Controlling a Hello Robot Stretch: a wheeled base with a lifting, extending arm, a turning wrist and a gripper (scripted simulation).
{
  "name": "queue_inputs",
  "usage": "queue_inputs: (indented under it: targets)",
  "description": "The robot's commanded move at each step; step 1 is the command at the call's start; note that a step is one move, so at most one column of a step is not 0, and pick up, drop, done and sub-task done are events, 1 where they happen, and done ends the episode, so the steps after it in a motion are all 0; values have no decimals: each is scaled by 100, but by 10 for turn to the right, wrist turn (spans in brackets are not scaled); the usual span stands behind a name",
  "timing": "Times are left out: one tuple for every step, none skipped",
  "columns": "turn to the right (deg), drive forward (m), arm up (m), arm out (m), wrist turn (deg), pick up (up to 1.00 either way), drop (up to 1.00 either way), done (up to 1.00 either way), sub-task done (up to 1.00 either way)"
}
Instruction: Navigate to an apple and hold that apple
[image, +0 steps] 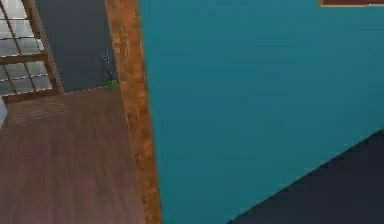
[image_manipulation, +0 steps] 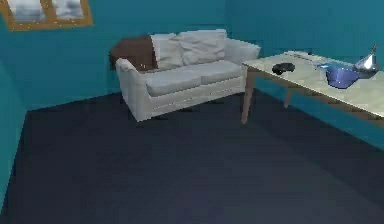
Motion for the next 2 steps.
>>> queue_inputs:
  targets:
    - [-390,0,0,0,0,0,0,0,0]
    - [0,90,0,0,0,0,0,0,0]
